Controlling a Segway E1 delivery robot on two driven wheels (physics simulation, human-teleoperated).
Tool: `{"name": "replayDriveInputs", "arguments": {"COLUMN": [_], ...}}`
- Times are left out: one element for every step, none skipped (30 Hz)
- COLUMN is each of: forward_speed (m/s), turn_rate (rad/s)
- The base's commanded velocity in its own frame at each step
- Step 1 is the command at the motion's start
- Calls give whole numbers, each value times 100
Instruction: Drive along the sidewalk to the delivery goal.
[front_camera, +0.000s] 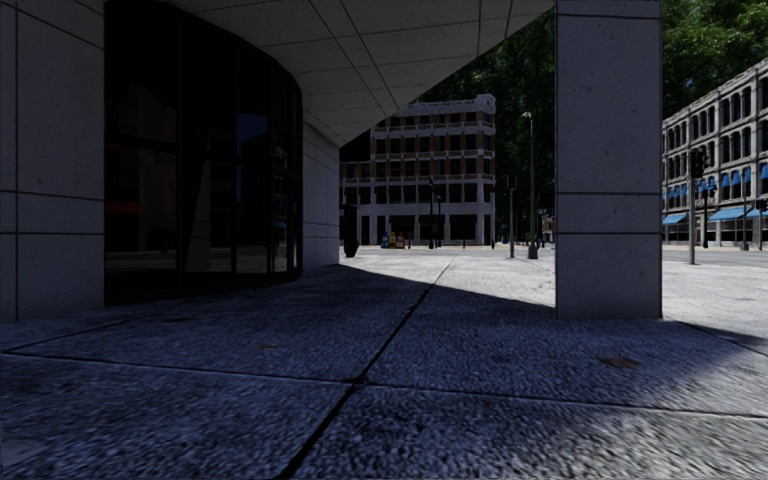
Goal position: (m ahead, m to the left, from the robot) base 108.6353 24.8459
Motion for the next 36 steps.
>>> {"name": "replayDriveInputs", "arguments": {"forward_speed": [200,200,200,200,200,200,200,200,200,200,200,200,200,200,200,200,200,200,200,200,200,200,200,200,200,200,200,200,200,200,200,200,200,200,200,200], "turn_rate": [0,0,0,0,0,0,0,0,0,0,0,0,0,0,0,0,0,0,0,0,0,0,0,0,0,0,0,0,0,0,0,0,0,0,0,0]}}
